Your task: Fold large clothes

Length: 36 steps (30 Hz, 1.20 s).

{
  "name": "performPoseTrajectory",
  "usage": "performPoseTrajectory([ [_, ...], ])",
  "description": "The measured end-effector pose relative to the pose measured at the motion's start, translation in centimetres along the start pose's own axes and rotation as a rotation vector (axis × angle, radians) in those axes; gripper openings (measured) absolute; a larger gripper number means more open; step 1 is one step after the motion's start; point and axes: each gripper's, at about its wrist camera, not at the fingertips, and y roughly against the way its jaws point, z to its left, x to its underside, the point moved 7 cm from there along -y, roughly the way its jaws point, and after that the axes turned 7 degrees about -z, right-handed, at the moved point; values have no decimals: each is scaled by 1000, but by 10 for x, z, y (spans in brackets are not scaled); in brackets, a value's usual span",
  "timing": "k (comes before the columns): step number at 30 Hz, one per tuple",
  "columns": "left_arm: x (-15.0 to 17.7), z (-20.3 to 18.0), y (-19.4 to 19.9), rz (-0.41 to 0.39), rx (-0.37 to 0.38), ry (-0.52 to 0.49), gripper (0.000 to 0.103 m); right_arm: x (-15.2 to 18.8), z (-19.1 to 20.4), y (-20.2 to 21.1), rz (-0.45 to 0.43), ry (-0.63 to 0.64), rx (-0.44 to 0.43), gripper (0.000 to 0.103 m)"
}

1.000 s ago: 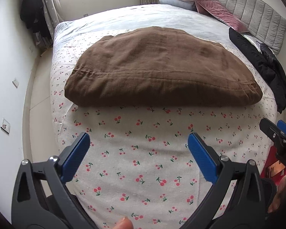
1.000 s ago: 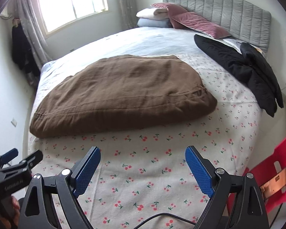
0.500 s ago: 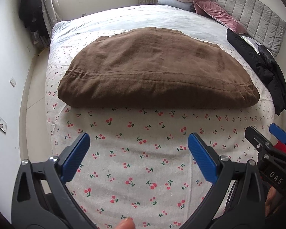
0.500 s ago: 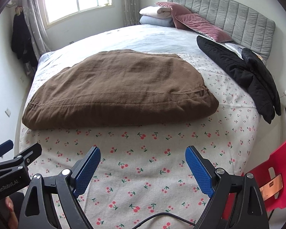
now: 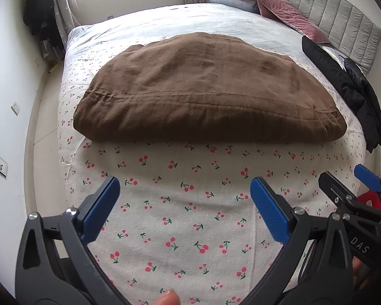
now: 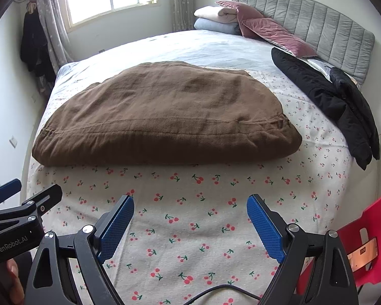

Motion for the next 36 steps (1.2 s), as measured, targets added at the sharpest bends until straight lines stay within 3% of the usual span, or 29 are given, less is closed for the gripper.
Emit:
performPoseTrajectory([
  [36, 2, -3, -2, 17, 18, -6, 102, 5, 3, -7, 25, 2, 3, 92],
])
